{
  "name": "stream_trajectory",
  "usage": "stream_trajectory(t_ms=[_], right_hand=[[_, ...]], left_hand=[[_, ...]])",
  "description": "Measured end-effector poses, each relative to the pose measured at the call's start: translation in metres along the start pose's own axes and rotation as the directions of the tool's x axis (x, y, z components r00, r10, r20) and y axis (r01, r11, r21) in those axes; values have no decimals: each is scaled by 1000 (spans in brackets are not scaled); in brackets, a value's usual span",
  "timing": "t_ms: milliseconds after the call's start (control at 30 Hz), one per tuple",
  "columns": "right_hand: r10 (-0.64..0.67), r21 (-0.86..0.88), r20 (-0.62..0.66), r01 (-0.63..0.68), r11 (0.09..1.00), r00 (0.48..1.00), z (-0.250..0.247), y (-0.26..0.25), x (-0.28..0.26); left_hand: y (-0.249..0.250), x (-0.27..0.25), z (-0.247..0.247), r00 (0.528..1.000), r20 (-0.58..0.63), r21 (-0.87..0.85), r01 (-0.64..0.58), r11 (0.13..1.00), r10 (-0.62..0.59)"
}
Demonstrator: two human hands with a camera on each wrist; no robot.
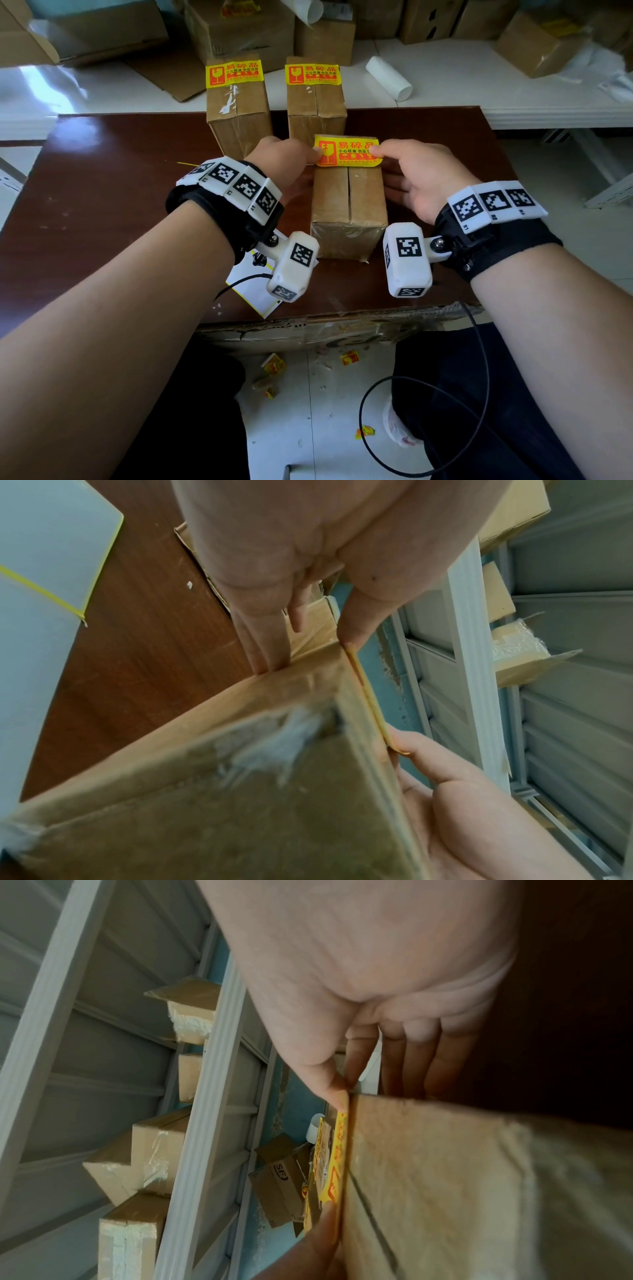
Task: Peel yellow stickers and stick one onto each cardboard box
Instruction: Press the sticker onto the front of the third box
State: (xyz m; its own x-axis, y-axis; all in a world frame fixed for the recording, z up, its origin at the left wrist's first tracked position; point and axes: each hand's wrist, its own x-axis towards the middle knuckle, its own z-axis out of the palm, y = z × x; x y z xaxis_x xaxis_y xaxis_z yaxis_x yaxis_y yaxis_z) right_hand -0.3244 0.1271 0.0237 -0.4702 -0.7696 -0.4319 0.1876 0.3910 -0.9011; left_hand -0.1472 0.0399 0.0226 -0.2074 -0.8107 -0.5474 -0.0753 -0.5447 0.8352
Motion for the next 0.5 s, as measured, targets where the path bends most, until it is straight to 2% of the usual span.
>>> stream_trajectory(t_ms=[67, 200, 300, 400, 500], right_hand=[[38, 11, 16, -39, 999, 999, 0, 0, 0], [161, -23, 36, -160, 987, 986, 1, -2, -8], [225, 15, 81, -227, 974, 971, 0, -6, -20], [189, 57, 111, -196, 979, 976, -7, -8, -35], [50, 95, 77, -57, 994, 996, -9, -7, -48]], left_hand=[[0, 0, 1, 1000, -13, -1, 17, 1000, -17], [-4, -6, -4, 993, 111, -78, 52, 996, -44], [-9, -9, -8, 989, 151, -114, 22, 993, -4], [-10, -18, -9, 984, 165, -131, -44, 990, 66], [-10, -26, -12, 978, 165, -151, -101, 983, 126]])
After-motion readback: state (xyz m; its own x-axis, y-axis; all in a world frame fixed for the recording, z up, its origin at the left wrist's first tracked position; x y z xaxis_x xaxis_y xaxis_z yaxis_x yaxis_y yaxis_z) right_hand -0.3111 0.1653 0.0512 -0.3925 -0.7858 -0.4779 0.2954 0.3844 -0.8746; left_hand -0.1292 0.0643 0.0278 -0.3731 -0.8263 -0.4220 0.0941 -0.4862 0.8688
